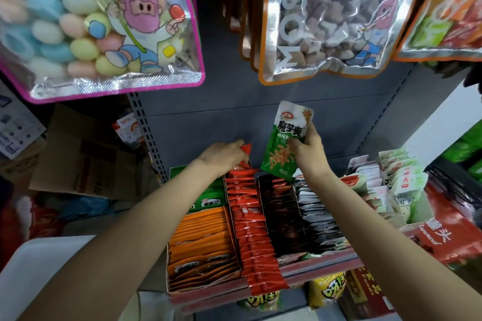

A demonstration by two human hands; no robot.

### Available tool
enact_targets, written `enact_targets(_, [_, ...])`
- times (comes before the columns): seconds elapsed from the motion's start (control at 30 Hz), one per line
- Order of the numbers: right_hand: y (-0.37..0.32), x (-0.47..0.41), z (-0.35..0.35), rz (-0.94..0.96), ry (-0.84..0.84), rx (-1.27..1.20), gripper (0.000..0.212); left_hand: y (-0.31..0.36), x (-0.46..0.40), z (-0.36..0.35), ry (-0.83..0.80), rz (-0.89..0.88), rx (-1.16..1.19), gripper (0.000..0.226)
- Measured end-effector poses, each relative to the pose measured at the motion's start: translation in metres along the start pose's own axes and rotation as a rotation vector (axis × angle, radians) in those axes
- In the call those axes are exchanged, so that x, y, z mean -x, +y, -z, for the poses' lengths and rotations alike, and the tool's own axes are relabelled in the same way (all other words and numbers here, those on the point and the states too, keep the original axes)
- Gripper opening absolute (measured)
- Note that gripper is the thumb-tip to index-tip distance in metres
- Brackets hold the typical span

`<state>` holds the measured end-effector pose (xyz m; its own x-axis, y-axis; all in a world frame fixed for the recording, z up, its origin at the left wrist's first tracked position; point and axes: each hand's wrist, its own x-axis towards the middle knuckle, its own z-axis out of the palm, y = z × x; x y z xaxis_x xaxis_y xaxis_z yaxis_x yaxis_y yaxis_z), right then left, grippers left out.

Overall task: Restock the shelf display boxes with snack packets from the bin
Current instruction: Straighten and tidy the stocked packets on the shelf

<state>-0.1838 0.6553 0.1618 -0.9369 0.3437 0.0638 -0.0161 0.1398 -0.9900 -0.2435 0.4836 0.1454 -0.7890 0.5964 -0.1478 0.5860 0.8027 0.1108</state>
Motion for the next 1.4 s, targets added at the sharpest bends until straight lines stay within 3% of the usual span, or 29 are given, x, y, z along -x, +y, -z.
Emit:
enact_targets(0.1, [-0.001,-0.002,-0.006,-0.01,-0.023,-0.023,0.035,0.007,-0.004,0.006,-0.019,0.109,0.116,0.035])
enact_targets(0.2, [0.001,-0.001,-0.01,-0.019,-0.043,-0.042,0.035,0.006,-0.008,0.004,0.009,0.185,0.118,0.035])
enact_targets(0.3, [0.002,0.0,-0.01,-0.018,-0.026,-0.032,0.036,0.01,-0.017,-0.001,-0.046,0.191,0.034,0.045])
enact_targets(0.43, [0.0,0.0,-0.005,0.009,0.013,-0.013,0.034,0.008,-0.018,-0.001,-0.088,0.067,0.246,0.062])
enact_targets(0.53, [0.0,0.0,0.002,0.021,0.027,-0.07,0.027,-0.006,-0.007,-0.002,0.038,0.06,0.492,0.063])
enact_targets(0.63, [0.004,0.0,0.007,0.01,0.041,-0.094,0.023,-0.005,-0.006,-0.009,0.162,0.163,0.33,0.039])
enact_targets(0.73, [0.008,0.001,0.015,-0.011,0.054,-0.126,0.021,0.012,-0.009,-0.022,0.17,0.199,0.363,0.027])
enact_targets(0.8, [0.008,0.003,0.026,-0.029,0.066,-0.167,0.024,0.022,-0.011,-0.023,0.144,0.23,0.366,0.028])
enact_targets(0.9, [0.008,0.006,0.049,-0.056,0.085,-0.203,0.024,0.035,-0.007,-0.02,0.134,0.291,0.163,0.047])
enact_targets(1.0, [0.012,0.005,0.079,-0.06,0.13,-0.194,0.023,0.065,-0.003,-0.02,0.327,0.227,0.118,0.051])
enact_targets(1.13, [0.02,0.001,0.127,-0.053,0.137,-0.175,0.024,0.125,-0.015,-0.021,0.498,0.122,0.305,0.035])
enact_targets(1.3, [0.031,-0.004,0.196,-0.062,0.121,-0.167,0.024,0.198,-0.04,-0.041,0.37,-0.024,0.355,0.033])
enact_targets(1.4, [0.038,-0.006,0.228,-0.061,0.104,-0.159,0.026,0.229,-0.056,-0.049,0.131,0.029,0.324,0.066])
